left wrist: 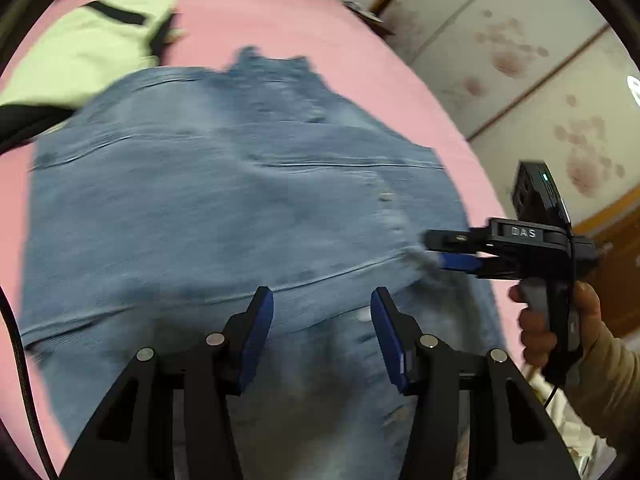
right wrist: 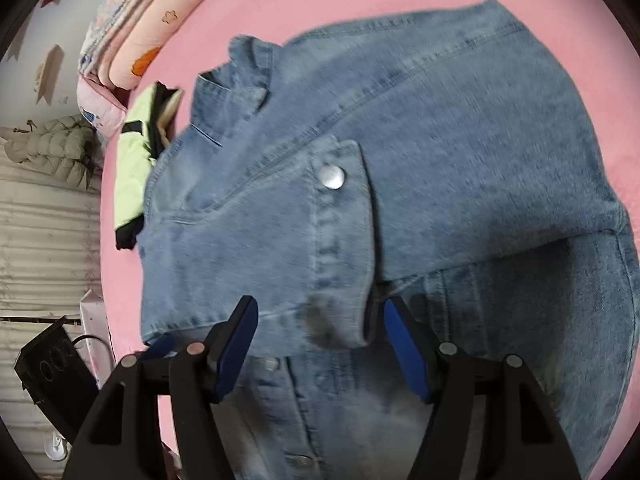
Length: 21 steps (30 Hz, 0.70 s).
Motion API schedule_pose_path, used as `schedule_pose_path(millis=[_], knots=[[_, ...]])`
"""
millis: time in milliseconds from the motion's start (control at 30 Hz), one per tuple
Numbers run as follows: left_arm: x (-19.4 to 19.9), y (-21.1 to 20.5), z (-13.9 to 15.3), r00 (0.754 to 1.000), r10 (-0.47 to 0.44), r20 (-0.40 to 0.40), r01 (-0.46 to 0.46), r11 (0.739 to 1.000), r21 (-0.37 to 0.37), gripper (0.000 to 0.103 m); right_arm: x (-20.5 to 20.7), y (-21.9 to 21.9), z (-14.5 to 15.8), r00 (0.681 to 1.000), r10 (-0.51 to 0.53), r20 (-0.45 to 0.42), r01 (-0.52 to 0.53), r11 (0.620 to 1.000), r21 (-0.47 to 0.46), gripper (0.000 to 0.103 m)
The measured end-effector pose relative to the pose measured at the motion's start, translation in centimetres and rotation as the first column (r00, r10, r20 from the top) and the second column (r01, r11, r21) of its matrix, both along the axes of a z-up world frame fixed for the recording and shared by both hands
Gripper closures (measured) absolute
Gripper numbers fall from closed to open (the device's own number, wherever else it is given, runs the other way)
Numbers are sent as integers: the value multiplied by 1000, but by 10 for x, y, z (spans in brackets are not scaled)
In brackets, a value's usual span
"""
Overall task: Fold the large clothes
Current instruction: 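Lower the right tool onto the jacket side edge and close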
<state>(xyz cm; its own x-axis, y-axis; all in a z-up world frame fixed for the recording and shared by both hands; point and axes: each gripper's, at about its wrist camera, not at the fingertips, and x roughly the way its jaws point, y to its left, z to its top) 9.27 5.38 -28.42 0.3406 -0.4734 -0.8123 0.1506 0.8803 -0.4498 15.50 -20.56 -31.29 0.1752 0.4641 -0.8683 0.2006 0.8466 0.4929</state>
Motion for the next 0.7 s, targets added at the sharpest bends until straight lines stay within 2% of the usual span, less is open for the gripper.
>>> schedule_pose_path(millis=[133, 267, 333, 367, 400, 433, 500, 600, 700], knots=[[-11, 50, -5, 994, 111, -21, -109, 992, 65, 54, -2, -9, -23, 998, -28, -53, 30, 998, 47, 37], [-12, 99, -16, 971, 236, -33, -230, 965, 126, 54, 0, -9, -39, 997, -40, -65, 46, 994, 100, 37], [-6, 122, -21, 953, 300, -33, -294, 947, 126, 54, 2, -7, -42, 997, -39, -63, 47, 992, 121, 45], [-4, 129, -23, 946, 321, -33, -315, 941, 121, 54, 4, -5, -44, 997, -27, -66, 35, 992, 125, 58], [-1, 137, -23, 938, 344, -31, -338, 934, 115, 54, 5, -4, -44, 997, -12, -72, 21, 993, 119, 65], [3, 144, -22, 931, 365, -23, -361, 927, 104, 54, 6, -3, -44, 997, -1, -73, 9, 994, 110, 66], [8, 151, -19, 920, 391, -7, -389, 917, 90, 54, 7, 0, -40, 998, 28, -63, -20, 993, 119, 77], [15, 160, -20, 914, 407, 3, -406, 910, 83, 53, 8, 5, -33, 997, 64, -42, -59, 993, 105, 77], [27, 165, -36, 903, 428, -31, -422, 900, 106, 51, 12, 7, -46, 995, 57, -76, -47, 990, 130, 78]])
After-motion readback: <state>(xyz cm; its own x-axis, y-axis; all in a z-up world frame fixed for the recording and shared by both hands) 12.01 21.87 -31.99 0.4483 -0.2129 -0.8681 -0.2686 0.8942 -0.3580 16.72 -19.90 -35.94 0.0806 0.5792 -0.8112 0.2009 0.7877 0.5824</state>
